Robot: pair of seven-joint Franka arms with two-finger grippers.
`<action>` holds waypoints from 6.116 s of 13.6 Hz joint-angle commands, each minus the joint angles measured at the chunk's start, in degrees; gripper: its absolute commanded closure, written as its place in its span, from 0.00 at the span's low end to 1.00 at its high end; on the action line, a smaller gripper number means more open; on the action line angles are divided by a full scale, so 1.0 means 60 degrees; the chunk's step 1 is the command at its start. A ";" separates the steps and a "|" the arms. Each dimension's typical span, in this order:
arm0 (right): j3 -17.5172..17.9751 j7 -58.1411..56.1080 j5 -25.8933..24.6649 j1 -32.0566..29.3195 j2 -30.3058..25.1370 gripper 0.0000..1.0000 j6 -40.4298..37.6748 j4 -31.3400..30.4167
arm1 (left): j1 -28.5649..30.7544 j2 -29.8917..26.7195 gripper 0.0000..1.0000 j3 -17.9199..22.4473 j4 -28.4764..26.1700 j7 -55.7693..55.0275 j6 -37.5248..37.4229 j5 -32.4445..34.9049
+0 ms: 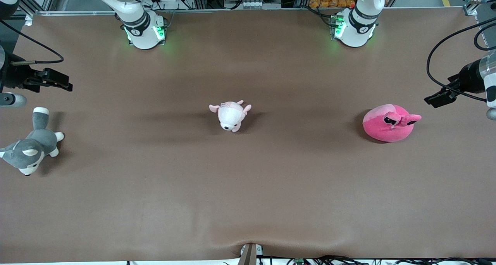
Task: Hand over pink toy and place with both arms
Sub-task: 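Move the left gripper down over the pink plush toy, then grasp the pink toy's neck with the left gripper and lift it, then carry the pink toy toward center while the right gripper reaches it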
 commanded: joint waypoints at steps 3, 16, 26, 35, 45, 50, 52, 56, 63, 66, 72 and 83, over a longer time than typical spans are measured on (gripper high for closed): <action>0.0019 -0.0023 -0.0130 0.0015 0.0012 0.00 0.0013 0.0048 | 0.0095 0.0108 0.00 0.0008 0.0279 -0.0154 -0.0079 -0.0140; 0.0019 -0.0023 -0.0130 0.0015 0.0012 0.00 -0.0001 0.0062 | 0.1117 0.0781 0.00 0.0096 0.0587 -0.0315 0.0534 -0.0169; 0.0019 -0.0008 -0.0101 0.0058 0.0012 0.00 0.0013 0.0077 | 0.2028 0.1002 0.00 0.0096 -0.1418 -0.1368 0.1971 -0.1605; 0.0019 -0.0023 -0.0086 0.0058 0.0012 0.00 0.0013 0.0077 | 0.2306 0.2012 0.00 0.0125 -0.1874 -0.2468 0.2192 -0.2541; 0.0034 -0.0037 -0.0086 0.0058 0.0012 0.00 0.0013 0.0092 | 0.2922 0.2993 0.44 0.0125 -0.1845 -0.2673 0.2236 -0.3363; 0.0034 -0.0037 -0.0086 0.0146 0.0012 0.00 -0.0001 0.0077 | 0.2614 0.3023 0.97 0.0023 -0.1597 -0.3582 0.2163 -0.3319; 0.0034 -0.0023 -0.0086 0.0146 0.0027 0.00 -0.0001 0.0077 | 0.2716 0.2979 1.00 0.0008 -0.1524 -0.3727 0.2002 -0.3682; 0.0034 -0.0037 -0.0086 0.0161 0.0012 0.00 -0.0001 0.0077 | 0.2541 0.2950 1.00 -0.0269 -0.0574 -0.5159 0.1009 -0.4460; 0.0048 -0.0023 0.0016 0.0234 0.0114 0.00 -0.0001 0.0077 | 0.2556 0.2410 1.00 -0.1806 0.0791 -0.6846 -0.0327 -0.6071; 0.0049 0.0050 0.1285 0.0395 0.0436 0.00 -0.0001 0.0106 | 0.2555 0.2364 1.00 -0.2962 0.0980 -0.8147 -0.0270 -0.6437; 0.0048 0.0153 0.5327 0.0600 0.1928 0.00 -0.0016 0.0224 | 0.0993 0.2408 1.00 -0.3932 0.1582 -1.1427 0.1732 -0.6630; 0.0048 0.3915 0.7734 0.2094 0.2883 0.00 0.0613 0.0253 | -0.2482 0.3213 1.00 -0.3815 0.1553 -1.4815 0.5587 -0.6498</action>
